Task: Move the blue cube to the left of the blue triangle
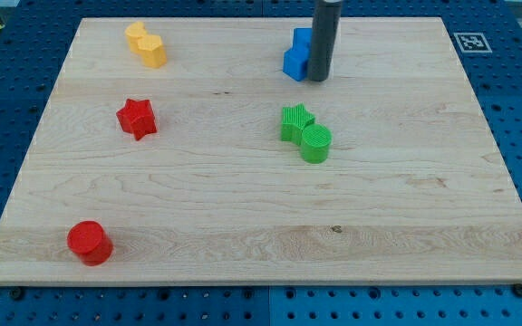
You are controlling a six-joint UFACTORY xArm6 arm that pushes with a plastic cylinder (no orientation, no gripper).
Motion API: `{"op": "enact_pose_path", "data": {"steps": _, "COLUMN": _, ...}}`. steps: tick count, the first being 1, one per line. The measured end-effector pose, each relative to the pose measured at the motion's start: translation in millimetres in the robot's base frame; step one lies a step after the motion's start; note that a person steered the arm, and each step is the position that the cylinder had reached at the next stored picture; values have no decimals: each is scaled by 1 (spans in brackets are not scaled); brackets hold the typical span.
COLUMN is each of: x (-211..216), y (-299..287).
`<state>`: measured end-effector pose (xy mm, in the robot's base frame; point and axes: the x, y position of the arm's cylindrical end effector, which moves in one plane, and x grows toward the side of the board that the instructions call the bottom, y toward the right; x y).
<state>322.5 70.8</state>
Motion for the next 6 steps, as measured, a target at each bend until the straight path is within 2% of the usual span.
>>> {"op": "enact_pose_path", "data": {"steps": 2, "x": -14, "y": -62}}
{"op": "enact_pose_path", "data": {"steps": 3, "x": -15, "y": -66}}
{"op": "enact_pose_path", "data": {"steps": 4, "x": -15, "y": -63}}
{"op": "enact_pose_path", "data": {"steps": 6, "x": 7, "y": -4}}
